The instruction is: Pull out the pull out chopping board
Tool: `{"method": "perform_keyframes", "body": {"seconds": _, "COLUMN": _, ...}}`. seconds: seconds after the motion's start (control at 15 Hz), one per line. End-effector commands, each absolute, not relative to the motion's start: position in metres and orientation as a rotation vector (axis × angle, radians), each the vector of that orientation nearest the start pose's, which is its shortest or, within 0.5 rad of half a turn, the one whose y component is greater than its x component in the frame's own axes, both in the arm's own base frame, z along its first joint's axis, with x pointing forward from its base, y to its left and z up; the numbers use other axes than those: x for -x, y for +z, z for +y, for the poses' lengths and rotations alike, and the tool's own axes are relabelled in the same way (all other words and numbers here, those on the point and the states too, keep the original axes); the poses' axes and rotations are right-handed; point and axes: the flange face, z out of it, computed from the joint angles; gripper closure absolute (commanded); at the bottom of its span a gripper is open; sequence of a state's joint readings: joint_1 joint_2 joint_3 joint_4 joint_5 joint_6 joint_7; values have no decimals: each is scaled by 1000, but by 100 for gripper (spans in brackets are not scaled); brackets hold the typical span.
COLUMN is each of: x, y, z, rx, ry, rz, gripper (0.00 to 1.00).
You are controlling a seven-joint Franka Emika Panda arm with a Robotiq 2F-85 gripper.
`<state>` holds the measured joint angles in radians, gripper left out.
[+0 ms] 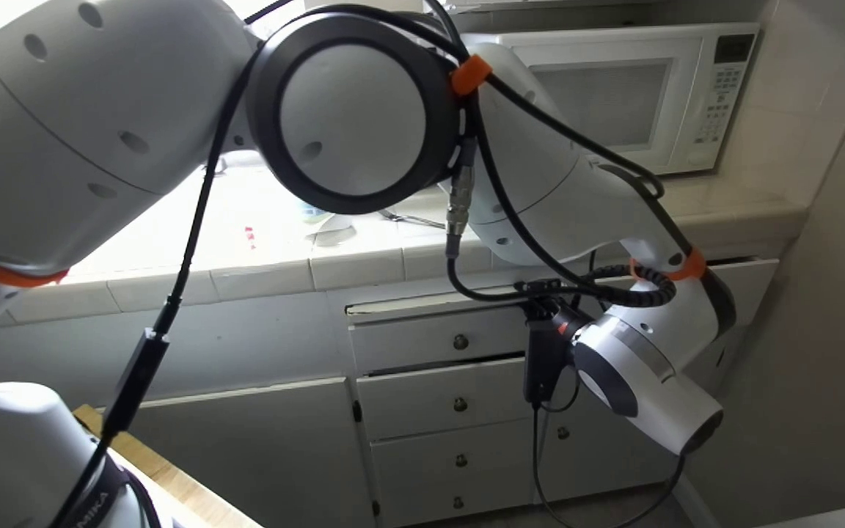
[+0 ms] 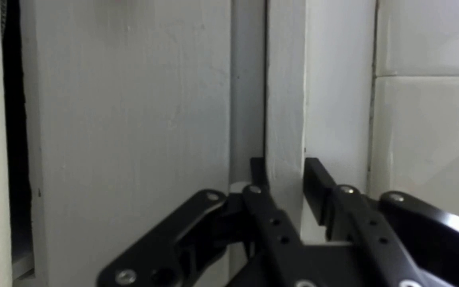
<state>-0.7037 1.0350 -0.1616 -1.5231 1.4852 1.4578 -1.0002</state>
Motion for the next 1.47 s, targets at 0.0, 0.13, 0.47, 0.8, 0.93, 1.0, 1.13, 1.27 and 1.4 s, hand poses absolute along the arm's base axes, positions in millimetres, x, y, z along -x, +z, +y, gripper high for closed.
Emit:
{"method": "perform_keyframes", "body": {"seconds": 0.0, "x": -497, "y": 71, "z": -387, "rx": 1612, "ry": -502, "rz": 593, "gripper": 99}}
{"method": "perform_keyframes", "body": {"seconds": 0.13, "x": -496, "y": 72, "z": -389, "rx": 1608, "ry": -507, "rz": 594, "gripper": 94}}
{"method": "perform_keyframes", "body": {"seconds": 0.47, "x": -489, "y": 75, "z": -406, "rx": 1600, "ry": -499, "rz": 593, "gripper": 94}}
{"method": "perform_keyframes", "body": {"seconds": 0.8, "x": -478, "y": 83, "z": -441, "rx": 1591, "ry": -497, "rz": 585, "gripper": 94}}
{"method": "perform_keyframes", "body": {"seconds": 0.93, "x": -475, "y": 84, "z": -452, "rx": 1602, "ry": -484, "rz": 559, "gripper": 94}}
{"method": "perform_keyframes", "body": {"seconds": 1.0, "x": -472, "y": 85, "z": -457, "rx": 1606, "ry": -469, "rz": 552, "gripper": 94}}
{"method": "perform_keyframes", "body": {"seconds": 1.13, "x": -469, "y": 86, "z": -467, "rx": 1621, "ry": -444, "rz": 530, "gripper": 94}}
{"method": "perform_keyframes", "body": {"seconds": 1.27, "x": -465, "y": 91, "z": -478, "rx": 1637, "ry": -423, "rz": 509, "gripper": 94}}
{"method": "perform_keyframes", "body": {"seconds": 1.4, "x": -460, "y": 95, "z": -489, "rx": 1658, "ry": -407, "rz": 492, "gripper": 94}}
